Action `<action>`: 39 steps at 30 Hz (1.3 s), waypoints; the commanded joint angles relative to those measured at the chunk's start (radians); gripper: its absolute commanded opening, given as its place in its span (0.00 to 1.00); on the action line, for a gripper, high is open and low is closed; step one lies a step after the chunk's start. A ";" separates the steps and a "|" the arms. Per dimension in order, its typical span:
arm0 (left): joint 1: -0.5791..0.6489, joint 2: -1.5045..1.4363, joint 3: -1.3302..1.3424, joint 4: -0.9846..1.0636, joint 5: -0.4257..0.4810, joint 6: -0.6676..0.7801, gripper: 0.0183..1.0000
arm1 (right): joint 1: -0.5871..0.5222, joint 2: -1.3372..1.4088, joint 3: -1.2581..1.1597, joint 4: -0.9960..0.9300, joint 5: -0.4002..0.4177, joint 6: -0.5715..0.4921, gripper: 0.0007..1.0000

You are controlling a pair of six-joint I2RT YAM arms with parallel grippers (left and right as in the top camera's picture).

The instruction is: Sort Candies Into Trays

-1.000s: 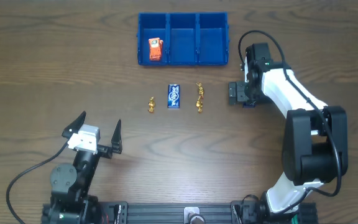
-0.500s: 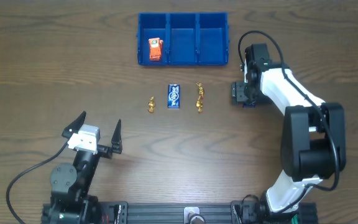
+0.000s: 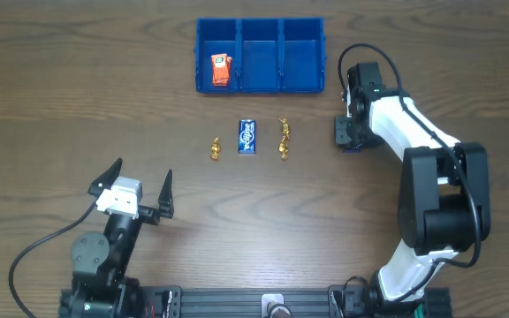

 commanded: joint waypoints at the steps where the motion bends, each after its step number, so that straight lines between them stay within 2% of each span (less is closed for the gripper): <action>1: 0.006 -0.005 -0.013 -0.051 0.010 0.006 1.00 | 0.003 0.009 0.013 0.000 0.006 0.002 0.34; 9: 0.006 -0.005 -0.013 -0.051 0.010 0.006 1.00 | 0.027 -0.016 0.127 -0.111 0.003 0.004 0.32; 17: 0.006 -0.005 -0.013 -0.051 0.010 0.006 1.00 | 0.178 -0.048 0.510 -0.312 0.011 0.010 0.33; 25: 0.006 -0.005 -0.013 -0.050 0.010 0.006 1.00 | 0.333 -0.044 0.786 -0.314 0.116 0.163 0.36; 31: 0.006 -0.005 -0.013 -0.051 0.010 0.006 1.00 | 0.380 -0.002 0.861 -0.255 0.150 0.185 0.36; 39: 0.006 -0.005 -0.013 -0.051 0.010 0.006 1.00 | 0.386 0.176 0.949 -0.236 0.148 0.194 0.36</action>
